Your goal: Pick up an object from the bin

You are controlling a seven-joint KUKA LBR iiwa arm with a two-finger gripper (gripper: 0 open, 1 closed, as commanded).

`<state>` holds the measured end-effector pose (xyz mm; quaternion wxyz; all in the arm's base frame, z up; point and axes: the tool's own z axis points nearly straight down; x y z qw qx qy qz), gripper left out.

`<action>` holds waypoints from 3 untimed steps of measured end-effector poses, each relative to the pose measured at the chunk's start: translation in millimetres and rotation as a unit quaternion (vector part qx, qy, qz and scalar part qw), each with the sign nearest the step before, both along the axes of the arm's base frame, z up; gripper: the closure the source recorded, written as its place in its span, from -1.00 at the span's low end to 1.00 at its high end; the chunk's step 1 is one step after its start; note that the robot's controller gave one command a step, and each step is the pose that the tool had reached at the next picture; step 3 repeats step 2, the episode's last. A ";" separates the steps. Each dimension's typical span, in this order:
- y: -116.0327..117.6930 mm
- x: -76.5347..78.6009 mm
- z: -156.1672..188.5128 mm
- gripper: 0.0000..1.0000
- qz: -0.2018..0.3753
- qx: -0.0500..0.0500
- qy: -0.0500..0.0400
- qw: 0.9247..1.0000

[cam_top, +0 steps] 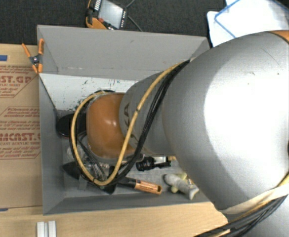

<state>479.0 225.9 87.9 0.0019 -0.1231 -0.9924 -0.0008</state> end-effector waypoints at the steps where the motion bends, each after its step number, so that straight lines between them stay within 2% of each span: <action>1: 1.4 2.0 29.2 1.00 0.000 0.002 -0.004 1.000; 2: 1.4 1.6 43.4 1.00 0.000 0.002 -0.003 1.000; 3: 1.4 1.6 43.4 1.00 0.000 0.002 -0.003 1.000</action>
Offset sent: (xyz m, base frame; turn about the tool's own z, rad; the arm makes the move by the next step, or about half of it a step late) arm 0.0015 0.0010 0.0248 0.0005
